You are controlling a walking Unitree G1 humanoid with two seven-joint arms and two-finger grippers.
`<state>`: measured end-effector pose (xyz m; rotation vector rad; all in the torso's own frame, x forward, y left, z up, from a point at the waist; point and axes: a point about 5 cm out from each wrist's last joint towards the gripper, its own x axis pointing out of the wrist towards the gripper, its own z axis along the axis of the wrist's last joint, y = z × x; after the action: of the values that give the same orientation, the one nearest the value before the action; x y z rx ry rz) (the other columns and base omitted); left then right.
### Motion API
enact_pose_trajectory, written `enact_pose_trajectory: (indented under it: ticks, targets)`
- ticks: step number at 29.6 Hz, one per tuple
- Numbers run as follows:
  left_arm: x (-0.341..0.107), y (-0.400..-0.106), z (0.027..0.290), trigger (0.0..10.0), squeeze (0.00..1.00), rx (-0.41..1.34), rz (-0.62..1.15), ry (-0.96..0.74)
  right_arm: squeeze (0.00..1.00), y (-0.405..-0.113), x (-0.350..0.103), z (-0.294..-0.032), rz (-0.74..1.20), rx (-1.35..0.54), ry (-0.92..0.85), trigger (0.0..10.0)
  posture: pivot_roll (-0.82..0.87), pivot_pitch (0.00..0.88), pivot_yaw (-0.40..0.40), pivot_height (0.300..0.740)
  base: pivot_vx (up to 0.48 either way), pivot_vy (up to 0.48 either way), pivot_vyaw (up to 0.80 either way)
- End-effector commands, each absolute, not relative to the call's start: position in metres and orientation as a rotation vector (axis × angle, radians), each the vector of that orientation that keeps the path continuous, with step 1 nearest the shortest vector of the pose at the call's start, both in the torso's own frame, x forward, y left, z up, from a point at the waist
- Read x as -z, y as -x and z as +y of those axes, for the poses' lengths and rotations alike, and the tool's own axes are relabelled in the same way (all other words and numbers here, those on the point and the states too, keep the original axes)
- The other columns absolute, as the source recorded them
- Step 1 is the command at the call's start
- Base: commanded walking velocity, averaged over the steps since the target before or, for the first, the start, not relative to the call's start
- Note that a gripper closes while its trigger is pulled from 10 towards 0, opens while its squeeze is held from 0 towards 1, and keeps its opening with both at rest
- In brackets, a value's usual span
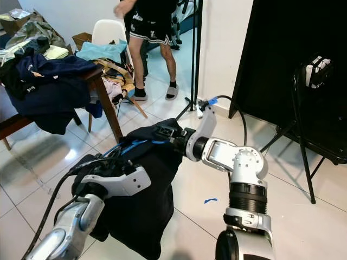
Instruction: Hang hanger
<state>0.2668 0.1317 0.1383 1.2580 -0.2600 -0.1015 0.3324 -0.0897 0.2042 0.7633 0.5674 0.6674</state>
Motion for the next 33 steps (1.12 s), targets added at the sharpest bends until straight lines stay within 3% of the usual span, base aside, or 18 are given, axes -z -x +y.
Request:
enact_pose_trajectory:
  ticks: [1, 2, 3, 28, 29, 31, 32, 33]
  targets:
    - [-0.1391, -0.2666, 0.1321, 10.0, 0.00, 0.081, -0.281, -1.275, 0.00, -0.3318, -0.2052, -0.0883, 0.574, -0.674, -0.772, 10.0, -0.05, 0.064, 0.003, 0.740, 0.000, 0.000, 0.00]
    - [-0.1392, -0.2667, 0.1318, 10.0, 0.00, 0.082, -0.283, -1.276, 0.00, -0.3311, -0.2048, -0.0861, 0.578, -0.679, -0.779, 2.9, -0.04, 0.063, 0.002, 0.740, 0.000, 0.000, 0.00]
    - [-0.1392, -0.2666, 0.1315, 10.0, 0.00, 0.083, -0.284, -1.277, 0.00, -0.3301, -0.2042, -0.0837, 0.585, -0.681, -0.788, 0.0, -0.04, 0.063, 0.001, 0.740, 0.000, 0.000, 0.00]
    - [-0.1388, -0.2672, 0.1351, 10.0, 0.00, 0.073, -0.276, -1.283, 0.00, -0.3271, -0.2027, -0.0857, 0.618, -0.657, -0.810, 0.0, -0.05, 0.072, 0.001, 0.740, 0.000, 0.000, 0.00]
    - [-0.1391, -0.2671, 0.1342, 10.0, 0.20, 0.081, -0.277, -1.266, 0.00, -0.3277, -0.2037, -0.0861, 0.613, -0.653, -0.809, 0.0, -0.05, 0.072, -0.001, 0.740, 0.000, 0.000, 0.00]
    - [-0.1391, -0.2671, 0.1342, 10.0, 0.20, 0.081, -0.277, -1.266, 0.00, -0.3277, -0.2037, -0.0861, 0.613, -0.653, -0.809, 0.0, -0.05, 0.072, -0.001, 0.740, 0.000, 0.000, 0.00]
    - [-0.1381, -0.2667, 0.1332, 10.0, 1.00, 0.094, -0.267, -1.235, 0.00, -0.3284, -0.2057, -0.0865, 0.605, -0.651, -0.804, 0.0, -0.05, 0.072, -0.002, 0.740, 0.000, 0.000, 0.00]
    - [-0.1381, -0.2667, 0.1332, 10.0, 1.00, 0.094, -0.267, -1.235, 0.00, -0.3284, -0.2057, -0.0865, 0.605, -0.651, -0.804, 0.0, -0.05, 0.072, -0.002, 0.740, 0.000, 0.000, 0.00]
